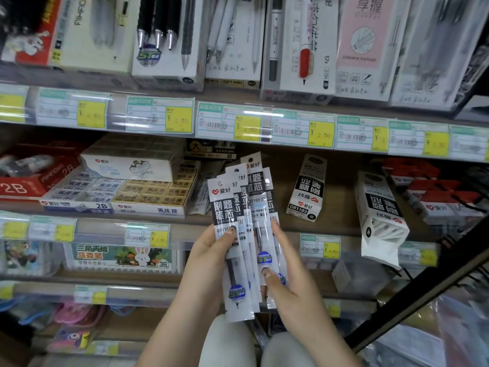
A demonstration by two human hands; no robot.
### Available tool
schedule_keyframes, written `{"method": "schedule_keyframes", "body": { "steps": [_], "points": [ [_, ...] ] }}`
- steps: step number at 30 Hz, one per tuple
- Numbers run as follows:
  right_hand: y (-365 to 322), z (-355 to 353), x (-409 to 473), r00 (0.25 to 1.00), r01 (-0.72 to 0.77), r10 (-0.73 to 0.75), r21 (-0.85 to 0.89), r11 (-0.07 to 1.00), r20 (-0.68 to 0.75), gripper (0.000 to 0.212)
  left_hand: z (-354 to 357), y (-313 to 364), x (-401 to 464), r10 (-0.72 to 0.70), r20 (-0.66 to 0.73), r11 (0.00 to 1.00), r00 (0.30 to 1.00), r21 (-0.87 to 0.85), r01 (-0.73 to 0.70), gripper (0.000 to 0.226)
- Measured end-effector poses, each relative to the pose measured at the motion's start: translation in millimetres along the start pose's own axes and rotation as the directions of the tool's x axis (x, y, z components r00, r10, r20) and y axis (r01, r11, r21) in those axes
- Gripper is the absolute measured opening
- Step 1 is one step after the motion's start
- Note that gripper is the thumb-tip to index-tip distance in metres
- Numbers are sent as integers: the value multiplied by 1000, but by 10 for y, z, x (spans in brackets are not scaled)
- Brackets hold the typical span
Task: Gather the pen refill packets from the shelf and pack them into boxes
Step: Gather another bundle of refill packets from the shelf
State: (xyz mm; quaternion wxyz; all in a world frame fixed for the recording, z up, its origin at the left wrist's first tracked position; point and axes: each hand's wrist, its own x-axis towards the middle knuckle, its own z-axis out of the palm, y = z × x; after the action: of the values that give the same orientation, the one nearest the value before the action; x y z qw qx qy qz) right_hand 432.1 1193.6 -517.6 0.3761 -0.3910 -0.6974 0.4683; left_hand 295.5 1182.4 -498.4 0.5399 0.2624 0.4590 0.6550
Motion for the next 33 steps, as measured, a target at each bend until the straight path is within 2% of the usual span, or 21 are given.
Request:
{"method": "schedule_keyframes", "body": {
  "steps": [5, 9, 12, 17, 23, 28, 33],
  "points": [
    [66, 25, -33, 999, -8, 6, 52, 999, 34, 74, 28, 4, 7, 5, -19, 993, 1000, -115, -7, 23],
    [94, 39, -31, 999, 2, -6, 90, 996, 48, 76, 60, -11, 12, 9, -10, 990, 1000, -139, -10, 25],
    [108, 54, -27, 998, -16, 7, 137, 990, 64, 70, 75, -34, 15, 12, 0, 990, 1000, -143, -12, 24],
    [119, 52, -11, 1000, -29, 29, 186, 982, 4, 41, 85, -36, 14, 5, 17, 994, 1000, -112, -3, 23],
    [55, 29, 17, 999, -47, 49, 125, 991, -7, 27, 67, -28, 7, -22, 44, 999, 999, -26, 23, 22],
    [74, 7, 27, 996, -65, 68, 54, 996, -51, 24, 26, -34, 11, -18, 33, 998, 999, 55, 17, 21],
    [81, -30, 23, 983, -121, 134, 107, 987, -125, 24, -25, -10, 21, -21, 24, 996, 999, 90, 19, 20]
  ]
}}
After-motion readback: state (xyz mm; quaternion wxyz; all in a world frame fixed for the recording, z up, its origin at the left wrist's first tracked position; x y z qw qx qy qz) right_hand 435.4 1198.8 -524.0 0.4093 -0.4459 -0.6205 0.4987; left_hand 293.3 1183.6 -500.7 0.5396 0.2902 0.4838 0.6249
